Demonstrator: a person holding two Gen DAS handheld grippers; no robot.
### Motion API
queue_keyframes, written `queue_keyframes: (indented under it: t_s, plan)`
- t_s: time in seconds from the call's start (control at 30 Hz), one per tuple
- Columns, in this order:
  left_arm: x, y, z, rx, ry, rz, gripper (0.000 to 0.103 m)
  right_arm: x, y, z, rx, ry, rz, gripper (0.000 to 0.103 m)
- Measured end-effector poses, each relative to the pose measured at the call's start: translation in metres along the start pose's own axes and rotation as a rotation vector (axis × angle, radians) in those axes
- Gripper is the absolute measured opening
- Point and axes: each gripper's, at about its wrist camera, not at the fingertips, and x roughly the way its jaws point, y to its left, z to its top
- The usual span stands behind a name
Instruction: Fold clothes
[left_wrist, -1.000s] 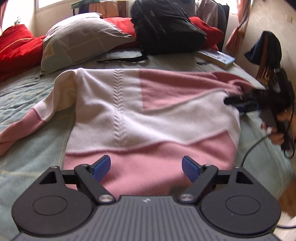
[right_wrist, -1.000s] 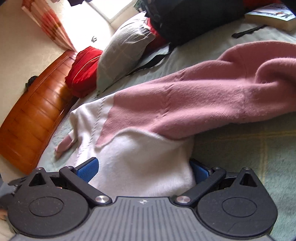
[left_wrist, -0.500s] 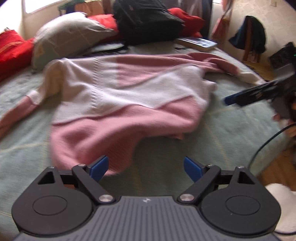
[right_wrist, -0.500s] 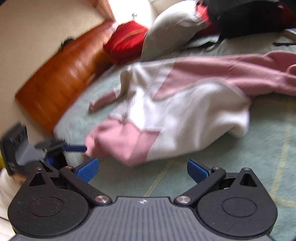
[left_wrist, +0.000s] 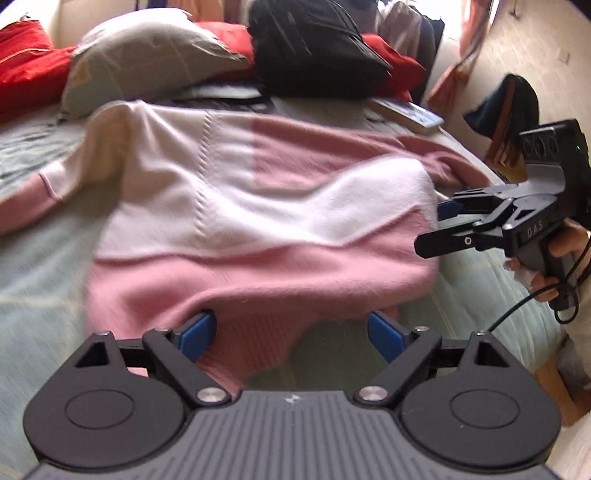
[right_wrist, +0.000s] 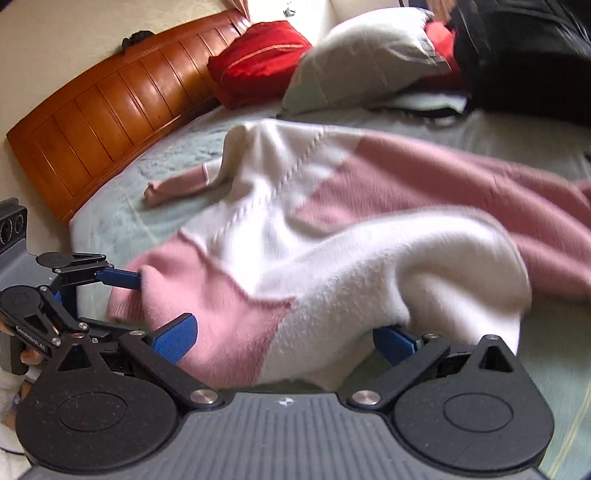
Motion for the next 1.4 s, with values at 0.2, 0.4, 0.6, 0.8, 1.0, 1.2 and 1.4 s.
queue_keyframes:
  t_s: [0.2,0.4,0.6,0.8,1.0,1.2,1.4]
  plan:
    - [0.014,0.027,0.02,-0.042,-0.023,0.067,0.089,0.016,0.005,0.039,-0.043,-0.042,0.001,0.103]
    - [0.015,0.036,0.031,-0.052,-0.046,0.079,0.089,0.039,0.005,0.069,-0.041,-0.05,-0.002,0.103]
    - [-0.001,0.022,0.028,-0.014,-0.077,0.063,0.089,0.067,-0.004,0.079,0.005,0.001,-0.001,0.103]
    - [-0.021,0.003,0.023,0.02,-0.101,0.035,0.089,0.069,-0.016,0.088,0.09,0.008,0.033,0.103]
    - [-0.023,-0.007,0.023,-0.019,-0.119,-0.123,0.092,0.09,-0.03,0.11,0.168,0.027,0.027,0.103]
    - [0.014,0.003,0.034,-0.136,-0.088,-0.277,0.092,0.09,-0.023,0.109,0.134,0.031,0.011,0.103]
    - [0.052,0.013,0.046,-0.253,-0.057,-0.432,0.092,0.062,-0.028,0.092,0.141,0.012,0.024,0.103]
